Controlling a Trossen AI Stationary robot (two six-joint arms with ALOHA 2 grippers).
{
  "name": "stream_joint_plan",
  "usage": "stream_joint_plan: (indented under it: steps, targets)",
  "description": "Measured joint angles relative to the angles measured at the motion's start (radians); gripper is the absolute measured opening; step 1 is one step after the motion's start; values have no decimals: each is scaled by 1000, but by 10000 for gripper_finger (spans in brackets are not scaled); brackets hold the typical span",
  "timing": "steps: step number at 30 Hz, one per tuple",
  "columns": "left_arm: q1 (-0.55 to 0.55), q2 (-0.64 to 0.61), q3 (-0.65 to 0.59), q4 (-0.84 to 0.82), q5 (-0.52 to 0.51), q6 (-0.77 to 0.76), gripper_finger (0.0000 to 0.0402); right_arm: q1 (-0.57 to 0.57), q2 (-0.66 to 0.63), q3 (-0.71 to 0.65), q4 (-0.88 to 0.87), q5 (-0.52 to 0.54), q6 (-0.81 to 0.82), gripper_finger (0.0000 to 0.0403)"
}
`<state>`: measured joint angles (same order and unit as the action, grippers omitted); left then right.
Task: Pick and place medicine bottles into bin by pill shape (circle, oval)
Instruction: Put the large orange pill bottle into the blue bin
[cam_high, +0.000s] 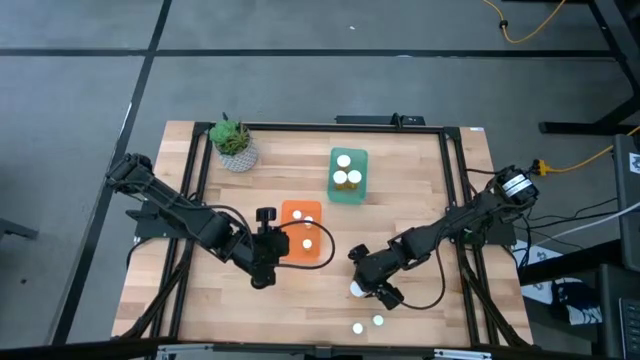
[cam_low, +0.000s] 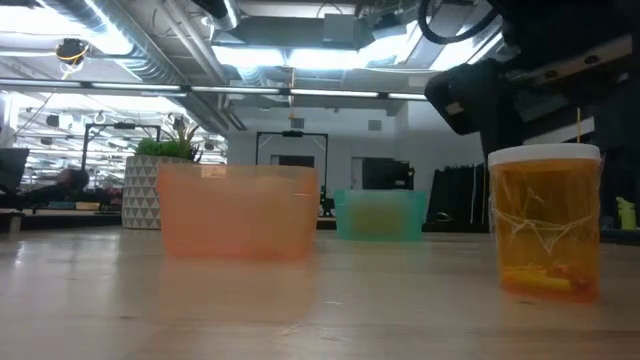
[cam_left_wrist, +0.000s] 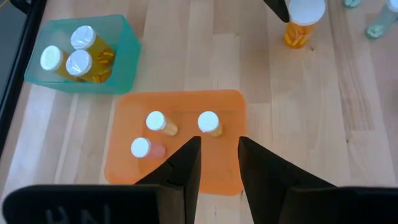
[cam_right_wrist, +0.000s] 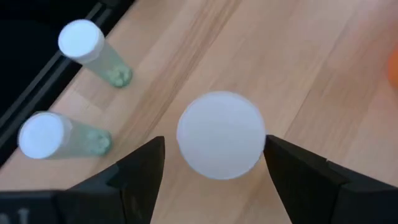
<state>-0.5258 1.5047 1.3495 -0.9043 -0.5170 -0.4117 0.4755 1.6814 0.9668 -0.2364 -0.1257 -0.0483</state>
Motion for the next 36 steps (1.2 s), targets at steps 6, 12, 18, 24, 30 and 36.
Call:
stream_joint_plan:
  steps: [6, 12, 18, 24, 30, 36]
  targets:
    - [0, 0, 0, 0, 0, -4, 99, -8, 16, 0, 17, 0, -13, 275]
    - [0, 0, 0, 3, 1, -5, 99, -8, 49, 0, 69, 0, -16, 275]
    - [0, 0, 0, 3, 1, -5, 99, -8, 49, 0, 76, 1, -14, 275]
    - [0, 0, 0, 3, 1, -5, 99, -8, 49, 0, 84, 1, -13, 271]
    - [0, 0, 0, 3, 1, -5, 99, -10, 49, 0, 84, 1, -9, 227]
    - [0, 0, 0, 2, 1, -5, 99, -30, 49, 0, 76, 24, 15, 211]
